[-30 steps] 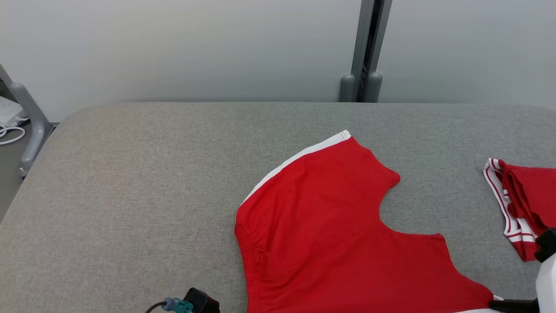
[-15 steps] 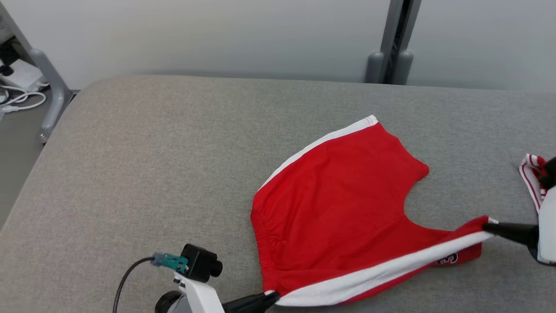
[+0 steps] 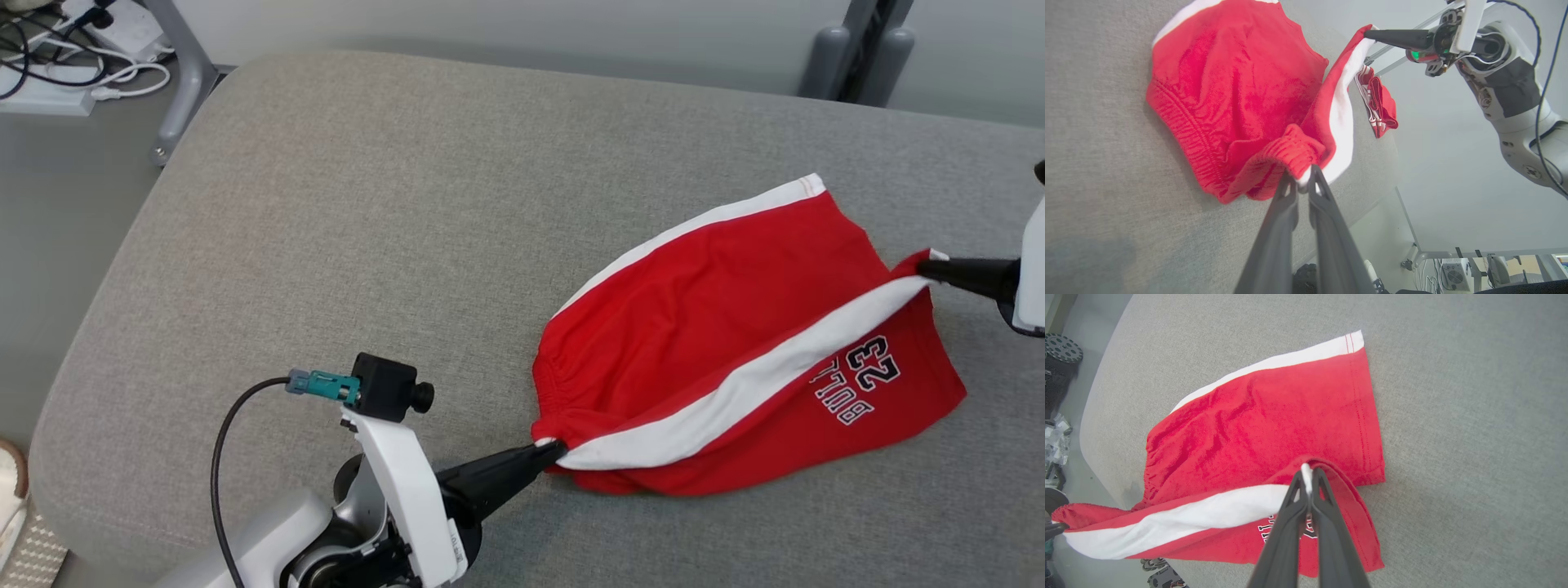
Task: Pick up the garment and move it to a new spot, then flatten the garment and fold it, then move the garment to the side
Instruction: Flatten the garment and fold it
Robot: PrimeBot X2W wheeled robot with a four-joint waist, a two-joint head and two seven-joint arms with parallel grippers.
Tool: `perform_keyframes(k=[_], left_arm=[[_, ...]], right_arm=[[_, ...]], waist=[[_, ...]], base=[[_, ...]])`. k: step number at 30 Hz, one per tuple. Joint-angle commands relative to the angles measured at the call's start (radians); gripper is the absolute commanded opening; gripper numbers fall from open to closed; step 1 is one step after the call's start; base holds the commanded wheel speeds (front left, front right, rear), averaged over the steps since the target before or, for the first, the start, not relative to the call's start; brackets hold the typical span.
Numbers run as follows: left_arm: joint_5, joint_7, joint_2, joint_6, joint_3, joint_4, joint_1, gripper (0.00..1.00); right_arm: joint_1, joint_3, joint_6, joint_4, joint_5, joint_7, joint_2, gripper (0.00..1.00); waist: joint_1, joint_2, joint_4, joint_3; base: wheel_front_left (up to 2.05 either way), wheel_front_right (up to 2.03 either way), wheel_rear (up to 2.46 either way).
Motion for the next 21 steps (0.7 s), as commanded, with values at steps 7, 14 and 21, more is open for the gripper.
perform_keyframes(k=[7, 14, 21], left_arm=[[0.023, -0.066, -0.071, -0.012, 0.025, 0.048, -0.069, 0.00], [0.031, -0.097, -0.131, -0.012, 0.019, 0.125, -0.119, 0.00], [0.026, -0.110, -0.195, -0.012, 0.032, 0.259, -0.166, 0.00]], right_arm=[[-0.096, -0.036, 0.000, 0.054, -0.095, 0.000, 0.057, 0.00], [-0.142, -0.068, 0.000, 0.114, -0.181, -0.054, 0.093, 0.00], [-0.166, -0.053, 0.000, 0.165, -0.281, -0.105, 0.104, 0.00]], waist=[[0.0000, -0.0001, 0.058, 0.066], [0.0000, -0.0001, 0.084, 0.097], [0.0000, -0.0001, 0.104, 0.129]], base=[[0.00, 0.00, 0.00], [0.00, 0.00, 0.00], [0.00, 0.00, 0.00]])
